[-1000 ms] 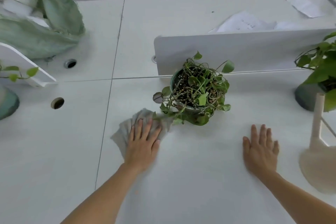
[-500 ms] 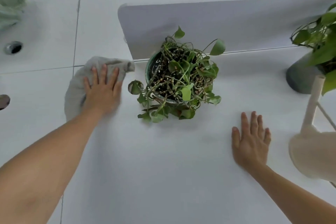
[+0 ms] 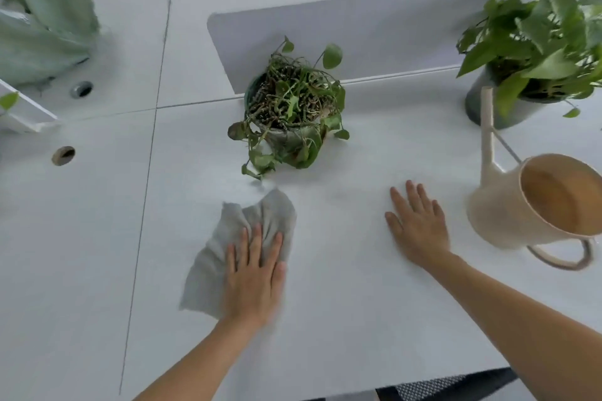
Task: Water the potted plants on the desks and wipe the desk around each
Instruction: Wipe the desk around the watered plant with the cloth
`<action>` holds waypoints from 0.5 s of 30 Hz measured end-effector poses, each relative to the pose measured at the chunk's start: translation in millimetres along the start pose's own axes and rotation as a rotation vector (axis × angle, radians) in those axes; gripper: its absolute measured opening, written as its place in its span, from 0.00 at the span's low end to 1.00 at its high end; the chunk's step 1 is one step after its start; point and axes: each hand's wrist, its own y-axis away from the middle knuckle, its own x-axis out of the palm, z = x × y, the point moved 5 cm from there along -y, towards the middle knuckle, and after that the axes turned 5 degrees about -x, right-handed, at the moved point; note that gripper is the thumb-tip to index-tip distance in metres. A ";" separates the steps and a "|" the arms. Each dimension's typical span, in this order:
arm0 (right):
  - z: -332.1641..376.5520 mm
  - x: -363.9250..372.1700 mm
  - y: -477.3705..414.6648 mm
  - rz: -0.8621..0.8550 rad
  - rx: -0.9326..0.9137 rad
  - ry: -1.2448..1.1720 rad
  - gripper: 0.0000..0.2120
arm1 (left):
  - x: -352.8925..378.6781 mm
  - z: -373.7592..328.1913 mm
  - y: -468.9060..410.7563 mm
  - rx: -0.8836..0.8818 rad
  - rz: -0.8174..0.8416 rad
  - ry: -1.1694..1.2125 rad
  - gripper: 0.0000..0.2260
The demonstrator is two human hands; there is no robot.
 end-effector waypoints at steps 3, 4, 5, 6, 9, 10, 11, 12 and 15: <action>-20.9 12.2 73.3 -0.001 -0.076 -0.103 0.32 | 12.8 -61.1 44.7 0.071 0.047 0.001 0.25; -29.9 15.6 94.7 -0.023 -0.100 -0.151 0.28 | 17.0 -77.3 52.8 0.084 0.069 -0.009 0.25; -40.7 15.6 114.0 -0.024 -0.116 -0.195 0.24 | 18.5 -93.0 59.3 0.091 0.091 -0.020 0.25; -51.5 12.9 130.9 -0.017 -0.123 -0.237 0.20 | 20.4 -106.6 64.3 0.101 0.108 -0.035 0.25; -89.6 -6.5 168.5 -0.054 0.033 -0.444 0.16 | 26.0 -140.1 72.3 0.140 0.130 -0.053 0.23; -106.9 -18.6 181.8 -0.092 0.135 -0.523 0.15 | 26.5 -156.0 77.8 0.166 0.168 -0.065 0.22; -120.1 -27.5 190.0 -0.126 0.229 -0.619 0.14 | 27.8 -167.6 82.5 0.192 0.217 -0.082 0.22; -134.8 -37.6 198.8 -0.170 0.312 -0.718 0.14 | 26.4 -181.4 87.7 0.218 0.245 -0.096 0.24; -168.1 -64.0 210.6 -0.282 0.496 -0.910 0.14 | 26.6 -216.4 100.1 0.315 0.269 -0.074 0.29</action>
